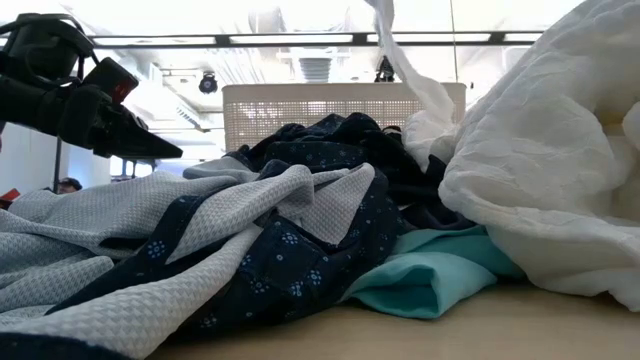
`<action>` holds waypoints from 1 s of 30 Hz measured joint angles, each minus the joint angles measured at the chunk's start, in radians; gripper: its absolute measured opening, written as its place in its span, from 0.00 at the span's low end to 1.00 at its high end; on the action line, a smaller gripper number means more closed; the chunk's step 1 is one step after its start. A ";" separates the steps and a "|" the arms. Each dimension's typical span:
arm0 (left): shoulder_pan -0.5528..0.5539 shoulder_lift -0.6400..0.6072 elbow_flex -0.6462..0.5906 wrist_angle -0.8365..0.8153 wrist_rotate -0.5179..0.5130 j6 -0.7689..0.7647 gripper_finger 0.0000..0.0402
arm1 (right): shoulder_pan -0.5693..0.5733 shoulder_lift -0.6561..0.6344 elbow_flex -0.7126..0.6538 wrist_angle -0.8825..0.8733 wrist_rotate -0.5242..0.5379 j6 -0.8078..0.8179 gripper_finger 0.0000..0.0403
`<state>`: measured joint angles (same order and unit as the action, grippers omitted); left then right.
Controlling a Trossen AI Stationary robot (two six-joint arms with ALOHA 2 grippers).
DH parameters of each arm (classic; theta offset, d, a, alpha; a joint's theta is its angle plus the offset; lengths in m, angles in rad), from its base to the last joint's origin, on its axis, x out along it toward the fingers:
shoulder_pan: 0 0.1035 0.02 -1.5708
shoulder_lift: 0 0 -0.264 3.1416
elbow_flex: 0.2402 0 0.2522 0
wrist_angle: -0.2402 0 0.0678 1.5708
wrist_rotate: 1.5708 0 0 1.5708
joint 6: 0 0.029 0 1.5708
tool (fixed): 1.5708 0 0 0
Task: Sort clothes
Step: Put the white socks into the white bin
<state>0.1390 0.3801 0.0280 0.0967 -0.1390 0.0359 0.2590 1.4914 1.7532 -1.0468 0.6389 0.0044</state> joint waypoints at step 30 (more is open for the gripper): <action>0.000 0.000 0.000 0.000 0.000 0.000 0.05 | -0.590 0.018 -0.009 0.289 -0.284 -0.295 0.00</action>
<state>0.1387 0.3801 0.0277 0.0967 -0.1391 0.0357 -0.3314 1.5092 1.7443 -0.7581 0.3547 -0.2906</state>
